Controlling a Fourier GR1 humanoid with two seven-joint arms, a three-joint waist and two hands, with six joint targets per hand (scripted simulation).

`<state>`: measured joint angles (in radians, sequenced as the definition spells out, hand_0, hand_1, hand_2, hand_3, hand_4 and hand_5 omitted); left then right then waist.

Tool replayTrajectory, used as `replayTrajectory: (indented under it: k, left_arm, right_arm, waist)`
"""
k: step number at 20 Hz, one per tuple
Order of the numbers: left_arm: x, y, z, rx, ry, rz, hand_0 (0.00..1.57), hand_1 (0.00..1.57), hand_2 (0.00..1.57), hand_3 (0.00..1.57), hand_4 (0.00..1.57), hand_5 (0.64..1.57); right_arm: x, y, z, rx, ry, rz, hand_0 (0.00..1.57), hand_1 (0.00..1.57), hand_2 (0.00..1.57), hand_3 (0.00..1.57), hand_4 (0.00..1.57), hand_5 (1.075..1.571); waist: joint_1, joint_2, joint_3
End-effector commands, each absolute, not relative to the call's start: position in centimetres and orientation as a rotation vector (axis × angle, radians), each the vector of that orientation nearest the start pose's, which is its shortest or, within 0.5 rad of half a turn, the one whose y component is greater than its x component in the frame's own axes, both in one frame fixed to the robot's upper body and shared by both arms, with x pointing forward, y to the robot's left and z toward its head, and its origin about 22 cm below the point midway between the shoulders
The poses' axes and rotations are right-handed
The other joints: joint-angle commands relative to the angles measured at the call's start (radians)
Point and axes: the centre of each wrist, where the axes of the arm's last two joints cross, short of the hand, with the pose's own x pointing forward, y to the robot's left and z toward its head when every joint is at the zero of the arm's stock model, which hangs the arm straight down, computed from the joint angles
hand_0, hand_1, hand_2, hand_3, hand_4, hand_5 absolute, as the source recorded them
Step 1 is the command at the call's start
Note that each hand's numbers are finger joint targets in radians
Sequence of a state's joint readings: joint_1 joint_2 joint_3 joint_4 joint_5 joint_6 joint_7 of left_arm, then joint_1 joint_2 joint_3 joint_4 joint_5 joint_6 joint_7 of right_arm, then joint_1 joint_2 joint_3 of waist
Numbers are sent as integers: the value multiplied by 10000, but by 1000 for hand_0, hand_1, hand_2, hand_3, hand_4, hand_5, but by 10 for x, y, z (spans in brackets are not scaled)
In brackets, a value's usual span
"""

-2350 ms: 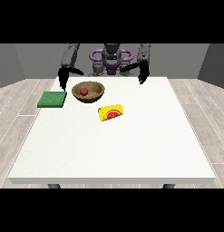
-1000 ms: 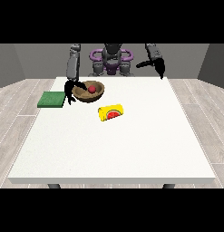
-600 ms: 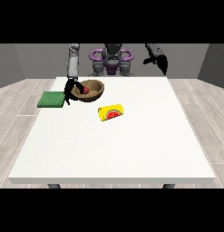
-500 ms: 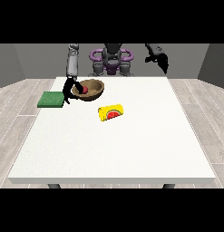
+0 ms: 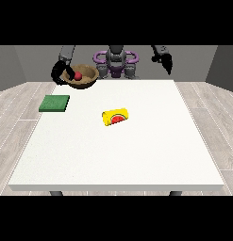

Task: Pick the cup and pour the ball into the bowl, then pick the bowl and place it on the pad

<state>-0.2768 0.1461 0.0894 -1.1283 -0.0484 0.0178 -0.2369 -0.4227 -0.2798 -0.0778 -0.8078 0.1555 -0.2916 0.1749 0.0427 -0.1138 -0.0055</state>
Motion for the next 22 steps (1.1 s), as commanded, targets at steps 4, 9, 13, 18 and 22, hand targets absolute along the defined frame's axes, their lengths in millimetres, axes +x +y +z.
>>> replayTrajectory:
  k: [4, 9, 13, 18, 22]
  left_arm:
    - [302, 279, -27, 1951, -16778, -939, 0, 0, 0, 0, 1003, 1418]
    - [325, 297, 10, 1414, -17888, -1000, 0, 0, 0, 0, 1096, 1448]
    - [327, 341, 45, 1556, -18563, -961, 0, 0, 0, 0, 1289, 1510]
    - [306, 440, 97, 2174, -19371, -204, 0, 0, 0, 0, 1296, 1571]
    - [296, 478, 108, 2419, -20576, 393, 0, 0, 0, 0, 1266, 1571]
  right_arm:
    - [345, -353, 16, -5621, -11099, 122, 1571, 1571, 1571, 728, 777, 1571]
    - [354, -367, 31, -5998, -11930, -478, 1571, 1571, 1571, 728, 777, 1571]
    - [340, -423, 54, -6622, -12179, -749, 1571, 1571, 1571, 0, 888, 1571]
    - [312, -455, 40, -6651, -12360, -1188, 1571, 1571, 1571, 0, 864, 1570]
    - [329, -449, 59, -6894, -13864, -1810, 1571, 1571, 1571, 0, 796, 1566]
  waist:
    - [-376, 801, 54]
    - [108, 1884, 56]
    - [387, 2072, 58]
    - [633, 2615, 57]
    - [706, 3918, 54]
